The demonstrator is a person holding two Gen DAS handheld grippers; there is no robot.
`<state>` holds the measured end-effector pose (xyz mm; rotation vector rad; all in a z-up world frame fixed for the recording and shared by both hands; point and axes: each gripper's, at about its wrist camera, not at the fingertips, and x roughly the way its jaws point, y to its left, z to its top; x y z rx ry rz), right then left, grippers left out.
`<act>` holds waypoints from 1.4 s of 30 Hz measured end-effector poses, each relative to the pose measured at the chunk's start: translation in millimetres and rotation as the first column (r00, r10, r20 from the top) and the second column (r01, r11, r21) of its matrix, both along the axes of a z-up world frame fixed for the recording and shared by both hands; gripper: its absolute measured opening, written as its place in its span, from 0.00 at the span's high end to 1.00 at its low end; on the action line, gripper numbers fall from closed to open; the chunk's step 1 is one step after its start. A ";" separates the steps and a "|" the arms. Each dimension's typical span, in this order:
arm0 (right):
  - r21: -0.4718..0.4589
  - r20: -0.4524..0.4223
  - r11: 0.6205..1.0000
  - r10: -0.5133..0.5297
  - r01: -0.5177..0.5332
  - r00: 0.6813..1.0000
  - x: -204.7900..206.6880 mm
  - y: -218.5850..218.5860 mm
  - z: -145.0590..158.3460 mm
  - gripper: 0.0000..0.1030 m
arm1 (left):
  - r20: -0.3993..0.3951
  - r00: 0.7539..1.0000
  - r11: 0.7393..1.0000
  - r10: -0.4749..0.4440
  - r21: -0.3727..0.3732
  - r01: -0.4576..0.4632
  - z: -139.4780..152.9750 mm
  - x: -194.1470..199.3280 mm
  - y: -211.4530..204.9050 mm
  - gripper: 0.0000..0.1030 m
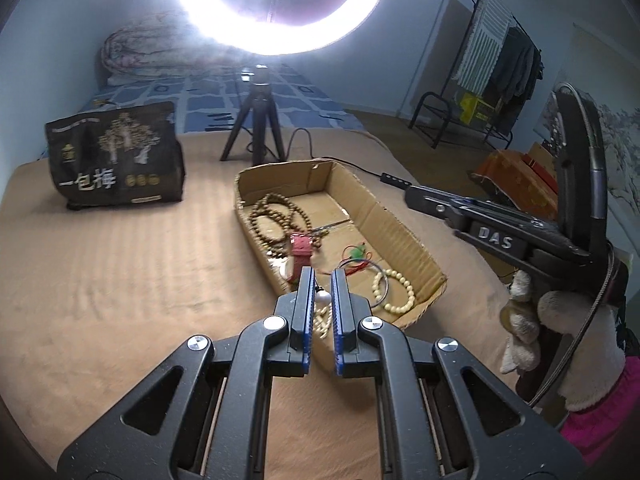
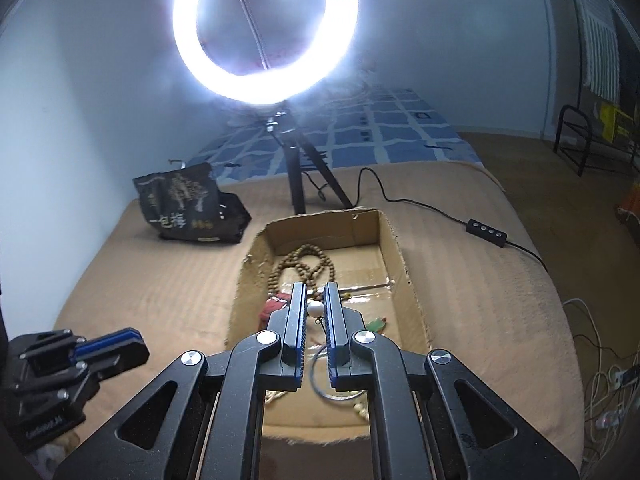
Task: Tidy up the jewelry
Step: 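Carry the pearl beads in both tools over the cardboard box, then open both tools to drop the pearl beads into the box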
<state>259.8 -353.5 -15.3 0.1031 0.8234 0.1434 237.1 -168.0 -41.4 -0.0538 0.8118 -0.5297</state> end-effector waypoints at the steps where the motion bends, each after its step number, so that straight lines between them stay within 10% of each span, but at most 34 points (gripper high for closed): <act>1: -0.002 -0.003 1.000 0.000 0.000 1.000 3.0 -0.4 -2.3 0.93 | -0.002 1.000 1.000 -0.006 0.002 0.006 -2.2 2.6 -5.2 0.94; 35: -0.023 -0.064 0.999 -0.031 0.030 0.997 37.6 -9.6 -43.0 0.93 | -0.032 0.999 0.999 -0.035 0.039 0.036 -33.5 30.1 -39.8 0.94; 37: -0.031 -0.063 0.999 -0.033 0.031 0.997 37.3 -9.3 -42.7 0.81 | -0.031 0.999 0.998 -0.037 0.047 0.038 -33.6 29.3 -40.5 0.94; 42: -0.041 -0.054 0.999 -0.035 0.033 0.998 35.6 -7.7 -39.8 0.62 | -0.016 0.999 0.998 -0.034 0.054 0.034 -31.9 26.4 -40.2 0.62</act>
